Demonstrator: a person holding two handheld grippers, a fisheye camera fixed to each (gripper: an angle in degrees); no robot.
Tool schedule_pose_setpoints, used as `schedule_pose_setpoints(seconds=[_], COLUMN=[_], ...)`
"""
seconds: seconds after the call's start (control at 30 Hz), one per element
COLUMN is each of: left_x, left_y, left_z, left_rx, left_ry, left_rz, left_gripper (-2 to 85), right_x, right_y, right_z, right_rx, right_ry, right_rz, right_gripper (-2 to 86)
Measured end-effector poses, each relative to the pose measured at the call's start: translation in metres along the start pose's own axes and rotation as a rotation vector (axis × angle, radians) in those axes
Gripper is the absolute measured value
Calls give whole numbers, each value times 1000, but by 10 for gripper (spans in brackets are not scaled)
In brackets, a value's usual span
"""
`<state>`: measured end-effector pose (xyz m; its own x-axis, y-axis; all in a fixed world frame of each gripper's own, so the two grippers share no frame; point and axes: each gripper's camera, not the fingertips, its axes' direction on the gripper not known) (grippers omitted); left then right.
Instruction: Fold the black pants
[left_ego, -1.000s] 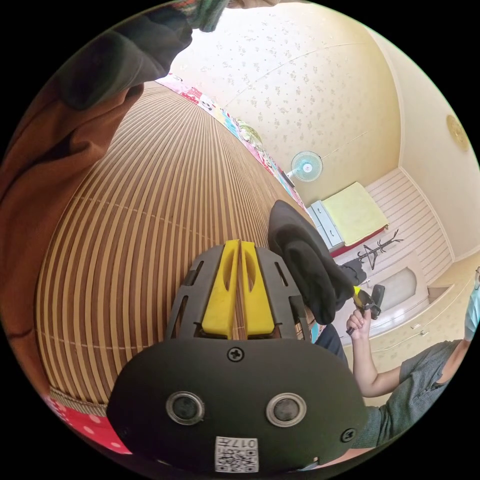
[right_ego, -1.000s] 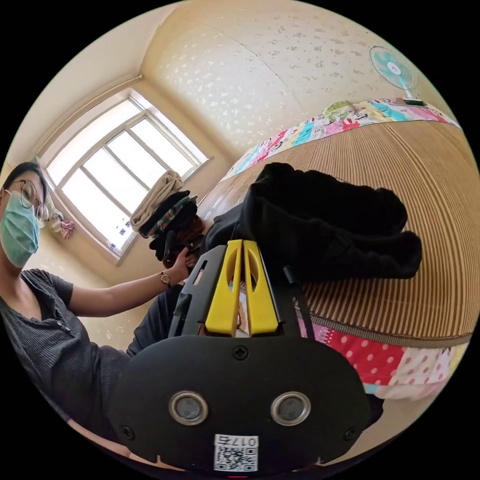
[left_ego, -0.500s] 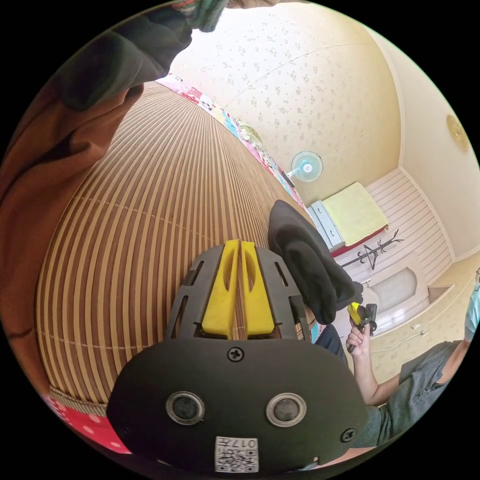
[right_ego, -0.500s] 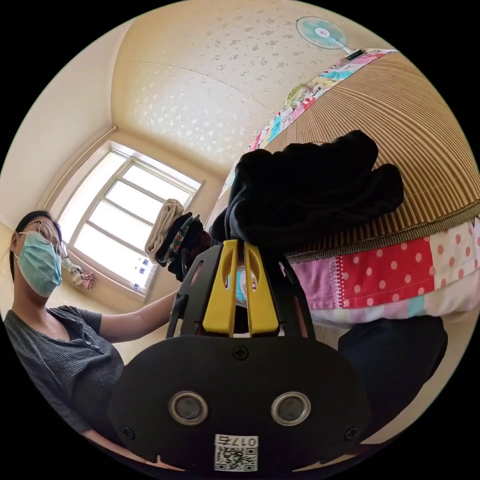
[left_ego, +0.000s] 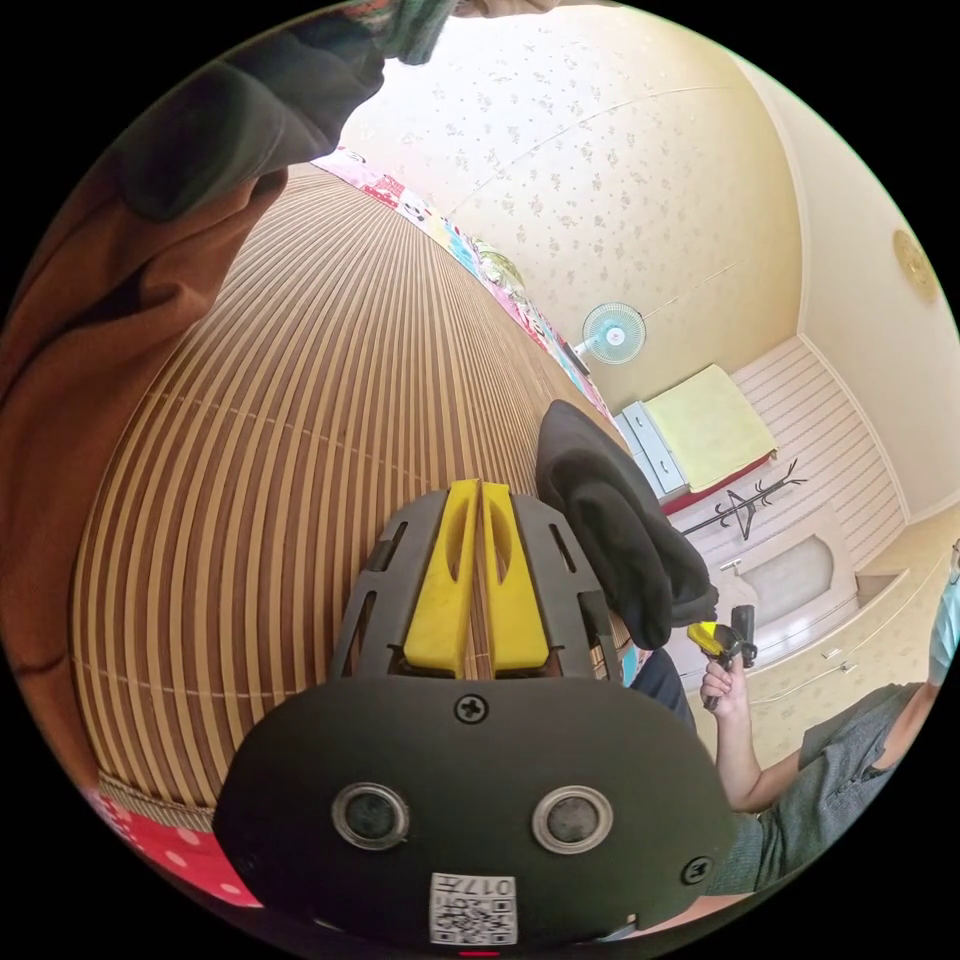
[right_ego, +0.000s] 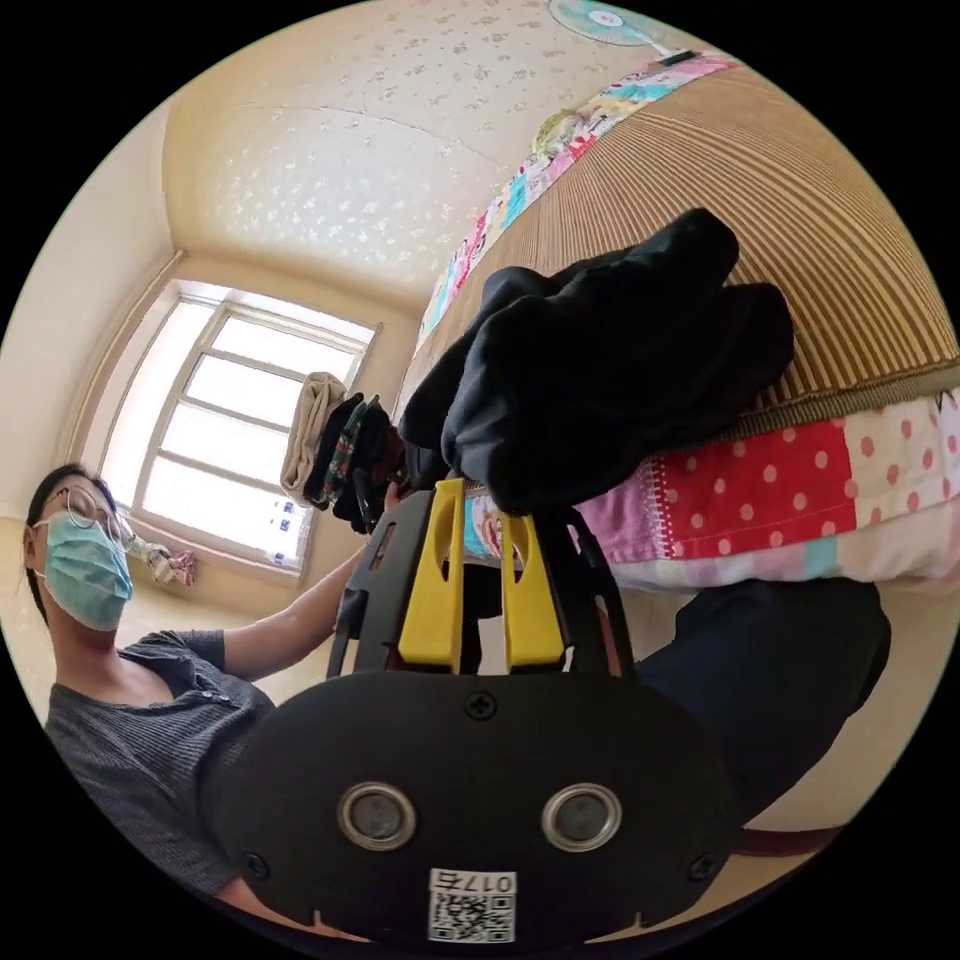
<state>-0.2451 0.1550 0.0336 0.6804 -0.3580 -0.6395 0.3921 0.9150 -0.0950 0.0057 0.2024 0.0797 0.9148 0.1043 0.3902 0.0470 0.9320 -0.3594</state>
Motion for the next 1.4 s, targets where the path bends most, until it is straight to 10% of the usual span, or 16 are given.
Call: schedule_pose_setpoints(seconds=[0.3,0.53,0.77,0.93,1.2,1.4], left_x=[-8,-14,-20,-23,-27,-30], left_y=[-3,-8,-13,-18,-28,-36], left_z=[-2,-2,0,2,9,16], left_rx=[0,2,1,2,3,5], left_ry=[2,0,4,5,6,20], left_rz=[-1,1,-2,-2,-3,-7], left_gripper=[-10,-10,-10,-10,-10,-10], right_x=[10,-6,-78,-114,4,-32], right_y=[-41,-20,-145,-214,-293,-269], right_z=[24,-60,90,206,295,292], right_rx=[80,711,246,293,46,194], right_ry=[174,315,691,1019,990,1007], right_rz=[-18,62,-144,-254,22,-112], right_gripper=[23,14,107,143,168,22])
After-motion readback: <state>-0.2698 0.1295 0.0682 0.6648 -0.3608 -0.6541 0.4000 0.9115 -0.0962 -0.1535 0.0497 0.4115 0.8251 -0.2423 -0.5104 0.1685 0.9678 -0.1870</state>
